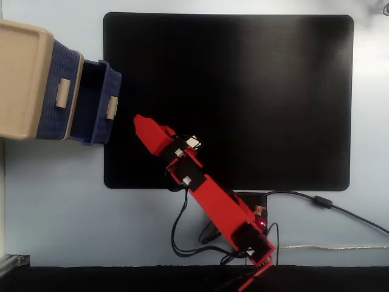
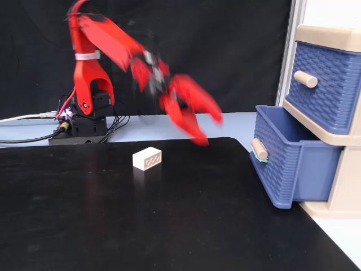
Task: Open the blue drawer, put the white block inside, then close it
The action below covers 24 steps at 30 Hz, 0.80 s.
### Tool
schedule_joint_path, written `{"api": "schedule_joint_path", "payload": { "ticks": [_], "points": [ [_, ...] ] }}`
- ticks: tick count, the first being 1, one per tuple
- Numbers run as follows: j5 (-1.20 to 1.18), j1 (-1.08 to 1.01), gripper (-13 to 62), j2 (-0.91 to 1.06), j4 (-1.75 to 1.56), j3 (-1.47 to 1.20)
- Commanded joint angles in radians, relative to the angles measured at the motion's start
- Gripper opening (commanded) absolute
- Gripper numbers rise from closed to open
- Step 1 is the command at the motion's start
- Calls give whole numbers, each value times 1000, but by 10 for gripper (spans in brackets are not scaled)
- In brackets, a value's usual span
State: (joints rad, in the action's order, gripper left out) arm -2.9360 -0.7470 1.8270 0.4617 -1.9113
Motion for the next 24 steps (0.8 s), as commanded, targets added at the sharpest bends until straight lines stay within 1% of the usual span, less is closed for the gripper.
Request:
{"api": "schedule_joint_path", "payload": {
  "ticks": [1, 3, 4, 5, 7, 10, 14, 24],
  "points": [
    [-18, -57, 329, 87, 568, 170],
    [3, -130, 330, 77, 1046, 367],
    [18, -175, 330, 55, 1195, 434],
    [31, -221, 330, 14, 1298, 488],
    [40, -311, 332, -78, 1393, 552],
    [35, -337, 334, -160, 1376, 534],
    [29, -339, 333, -259, 1232, 505],
    [26, -327, 334, -268, 801, 195]
  ]
}}
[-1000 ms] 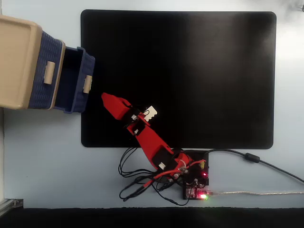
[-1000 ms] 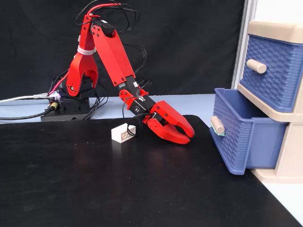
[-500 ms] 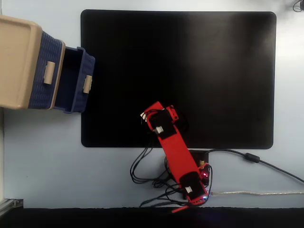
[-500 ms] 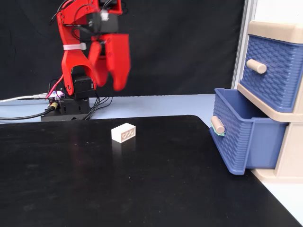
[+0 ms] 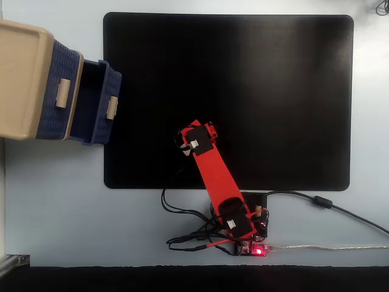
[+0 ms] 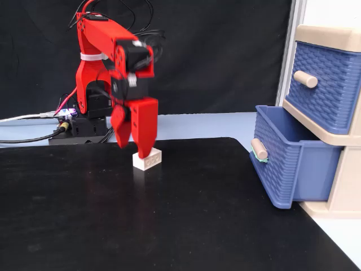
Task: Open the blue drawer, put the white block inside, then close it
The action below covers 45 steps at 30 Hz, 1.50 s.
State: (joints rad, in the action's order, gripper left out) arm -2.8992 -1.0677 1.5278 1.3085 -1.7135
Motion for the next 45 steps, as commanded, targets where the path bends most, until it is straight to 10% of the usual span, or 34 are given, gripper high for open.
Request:
{"api": "schedule_joint_path", "payload": {
  "ticks": [1, 19, 22, 27, 31, 37, 45],
  "points": [
    [-11, 0, 333, 31, -78, -26],
    [21, 143, 324, 48, -141, -147],
    [84, 147, 246, 66, -140, -163],
    [144, 140, -83, 115, -66, -167],
    [152, 130, -82, 179, 17, -143],
    [192, 117, -82, 267, 133, 218],
    [-35, 328, -82, -179, 124, 1019]
  ]
}}
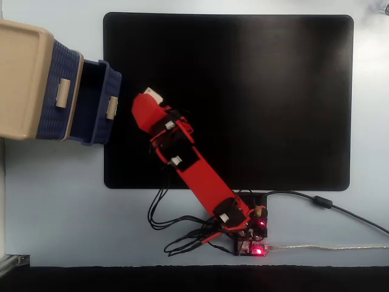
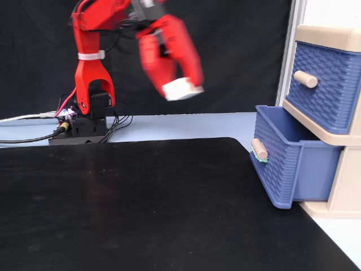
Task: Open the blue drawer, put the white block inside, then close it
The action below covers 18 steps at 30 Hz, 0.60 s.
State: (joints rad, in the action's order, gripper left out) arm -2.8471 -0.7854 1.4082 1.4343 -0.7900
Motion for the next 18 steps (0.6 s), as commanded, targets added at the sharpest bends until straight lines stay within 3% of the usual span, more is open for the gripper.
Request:
{"api": "schedule_joint_path", "payload": {
  "ticks": [1, 7, 13, 14, 17, 18],
  "points": [
    [-89, 64, -82, -127, 2, 199],
    [-91, 83, -81, -443, 18, 670],
    [-97, 123, -67, -509, 2, 744],
    [-103, 129, -10, -515, 2, 746],
    [-150, 135, 280, -515, 0, 747],
    [-166, 137, 330, -514, 0, 749]
  ]
}}
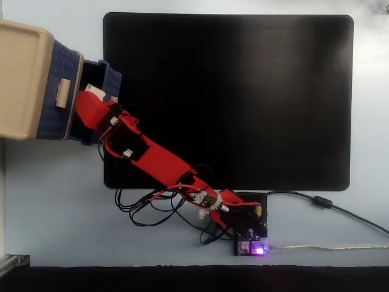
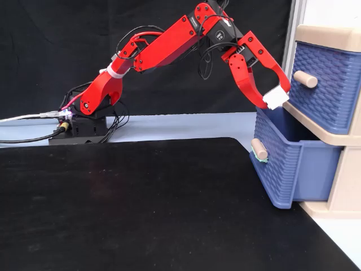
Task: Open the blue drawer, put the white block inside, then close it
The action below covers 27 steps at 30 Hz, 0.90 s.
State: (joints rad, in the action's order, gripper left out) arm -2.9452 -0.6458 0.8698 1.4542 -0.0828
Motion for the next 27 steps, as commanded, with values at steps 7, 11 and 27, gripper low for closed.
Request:
{"api": "schedule_joint_path", "payload": {
  "ticks": [7, 11, 27],
  "points": [
    [-66, -11, 341, 141, 64, 29],
    [58, -34, 340, 202, 299, 29],
    [379, -8, 341, -115, 221, 29]
  ]
}}
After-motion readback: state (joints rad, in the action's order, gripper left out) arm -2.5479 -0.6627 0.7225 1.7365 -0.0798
